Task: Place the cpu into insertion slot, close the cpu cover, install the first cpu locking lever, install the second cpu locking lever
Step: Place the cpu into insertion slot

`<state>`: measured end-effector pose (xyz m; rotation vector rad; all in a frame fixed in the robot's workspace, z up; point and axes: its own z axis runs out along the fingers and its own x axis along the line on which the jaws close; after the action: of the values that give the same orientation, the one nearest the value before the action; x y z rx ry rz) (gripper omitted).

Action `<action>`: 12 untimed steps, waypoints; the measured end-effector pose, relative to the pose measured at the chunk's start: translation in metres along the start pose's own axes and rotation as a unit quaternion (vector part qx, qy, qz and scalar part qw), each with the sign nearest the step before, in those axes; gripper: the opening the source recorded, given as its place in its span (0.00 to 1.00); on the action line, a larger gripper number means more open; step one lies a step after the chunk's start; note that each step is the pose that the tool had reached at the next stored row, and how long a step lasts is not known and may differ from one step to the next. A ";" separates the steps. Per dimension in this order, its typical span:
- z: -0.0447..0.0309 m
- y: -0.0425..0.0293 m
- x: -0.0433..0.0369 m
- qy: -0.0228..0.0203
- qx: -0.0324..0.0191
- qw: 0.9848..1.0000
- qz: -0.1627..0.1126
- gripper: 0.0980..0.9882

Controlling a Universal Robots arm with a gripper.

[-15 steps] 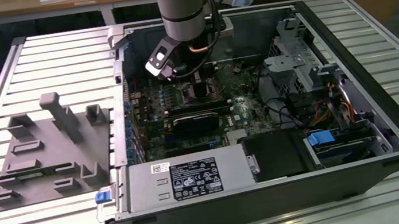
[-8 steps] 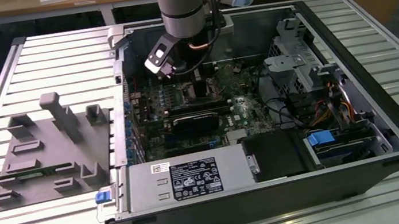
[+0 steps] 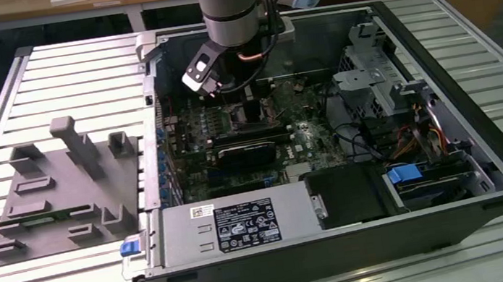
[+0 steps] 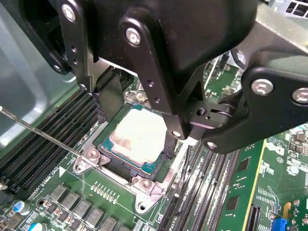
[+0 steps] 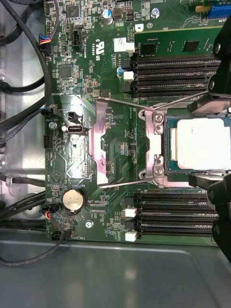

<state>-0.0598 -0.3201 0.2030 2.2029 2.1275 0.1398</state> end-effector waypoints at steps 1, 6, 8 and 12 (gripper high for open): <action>-0.0001 0.0000 0.0000 0.000 0.000 1.000 0.000 0.56; -0.0006 0.0001 0.0000 0.000 0.000 1.000 0.000 0.35; -0.0007 0.0001 0.0000 0.000 0.000 1.000 0.000 0.29; -0.0011 0.0001 0.0000 0.000 0.000 1.000 0.000 0.09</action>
<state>-0.0598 -0.3201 0.2041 2.2028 2.1275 0.1398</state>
